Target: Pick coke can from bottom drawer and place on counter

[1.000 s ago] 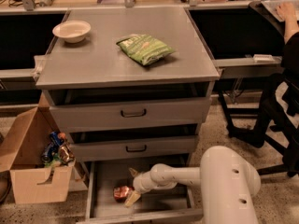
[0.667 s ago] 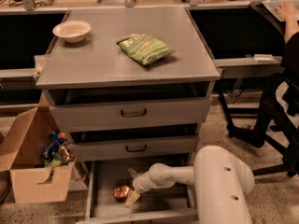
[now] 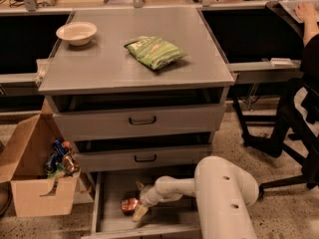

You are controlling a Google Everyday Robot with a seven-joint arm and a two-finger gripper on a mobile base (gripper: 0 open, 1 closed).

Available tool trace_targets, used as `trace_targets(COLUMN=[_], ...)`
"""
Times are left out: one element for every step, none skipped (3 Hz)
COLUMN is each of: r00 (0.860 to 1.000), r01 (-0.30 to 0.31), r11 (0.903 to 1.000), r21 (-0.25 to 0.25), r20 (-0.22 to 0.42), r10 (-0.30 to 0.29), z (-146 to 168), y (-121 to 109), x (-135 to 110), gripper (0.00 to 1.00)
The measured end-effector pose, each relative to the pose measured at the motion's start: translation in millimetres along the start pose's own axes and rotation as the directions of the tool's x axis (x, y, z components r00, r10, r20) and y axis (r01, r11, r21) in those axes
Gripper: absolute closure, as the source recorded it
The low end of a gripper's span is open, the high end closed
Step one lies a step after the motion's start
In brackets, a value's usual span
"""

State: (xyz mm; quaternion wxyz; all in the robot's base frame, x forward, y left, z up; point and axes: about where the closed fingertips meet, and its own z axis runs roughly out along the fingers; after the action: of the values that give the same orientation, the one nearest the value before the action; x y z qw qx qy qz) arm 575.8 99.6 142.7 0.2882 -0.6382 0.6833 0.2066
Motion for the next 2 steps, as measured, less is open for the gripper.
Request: trace_targets(r00=[1.0, 0.999], r01=[-0.01, -0.013], r11=[0.9998, 0.9994], r21=[-0.019, -0.032], r20=[-0.026, -0.037], r10=[0.01, 0.012], z=[19.3, 28.2], y=[0.4, 2.1], x=[10.1, 13.6], gripper=[0.27, 0.5])
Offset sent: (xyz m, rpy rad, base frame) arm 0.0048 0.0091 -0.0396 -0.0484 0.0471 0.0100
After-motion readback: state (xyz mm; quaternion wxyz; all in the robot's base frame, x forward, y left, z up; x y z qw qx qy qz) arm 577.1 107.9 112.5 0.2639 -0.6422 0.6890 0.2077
